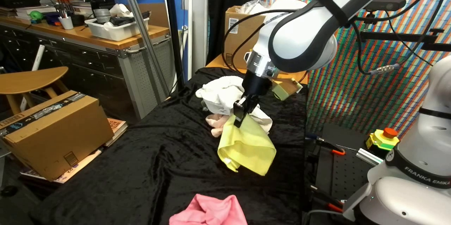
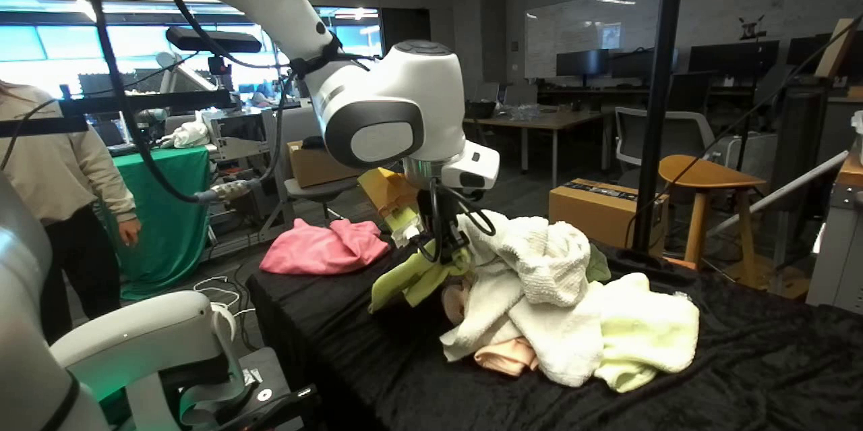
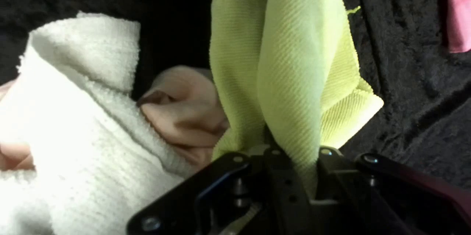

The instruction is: Pick up the clothes and toy from the table and stack them on each other.

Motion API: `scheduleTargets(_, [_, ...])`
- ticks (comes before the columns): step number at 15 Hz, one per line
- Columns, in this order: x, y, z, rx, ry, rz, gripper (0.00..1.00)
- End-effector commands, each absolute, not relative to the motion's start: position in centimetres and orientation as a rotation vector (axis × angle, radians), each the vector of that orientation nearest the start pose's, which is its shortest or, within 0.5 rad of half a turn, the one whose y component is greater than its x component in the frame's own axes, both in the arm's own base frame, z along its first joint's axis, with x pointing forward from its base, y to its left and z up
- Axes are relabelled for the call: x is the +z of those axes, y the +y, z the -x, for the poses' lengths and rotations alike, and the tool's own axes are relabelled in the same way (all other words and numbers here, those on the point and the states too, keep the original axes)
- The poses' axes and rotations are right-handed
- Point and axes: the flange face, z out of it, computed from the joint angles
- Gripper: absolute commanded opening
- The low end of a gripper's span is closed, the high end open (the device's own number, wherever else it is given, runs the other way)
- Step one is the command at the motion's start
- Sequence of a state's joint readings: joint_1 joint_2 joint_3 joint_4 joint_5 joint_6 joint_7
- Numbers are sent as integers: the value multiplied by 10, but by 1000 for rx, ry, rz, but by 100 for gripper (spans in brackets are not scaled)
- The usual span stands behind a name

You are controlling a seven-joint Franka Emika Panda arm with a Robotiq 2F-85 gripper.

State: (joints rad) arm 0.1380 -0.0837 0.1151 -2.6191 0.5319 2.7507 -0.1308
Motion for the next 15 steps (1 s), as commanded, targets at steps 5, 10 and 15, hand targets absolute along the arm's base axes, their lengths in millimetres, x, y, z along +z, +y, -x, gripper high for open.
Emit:
scheduleTargets(5, [338,77,-441,-428,137,2884,8])
scheduleTargets(10, [332,70,-445,-419,212,2930,8])
scheduleTargets(15, [303,44,-460,-365,474,3004,8])
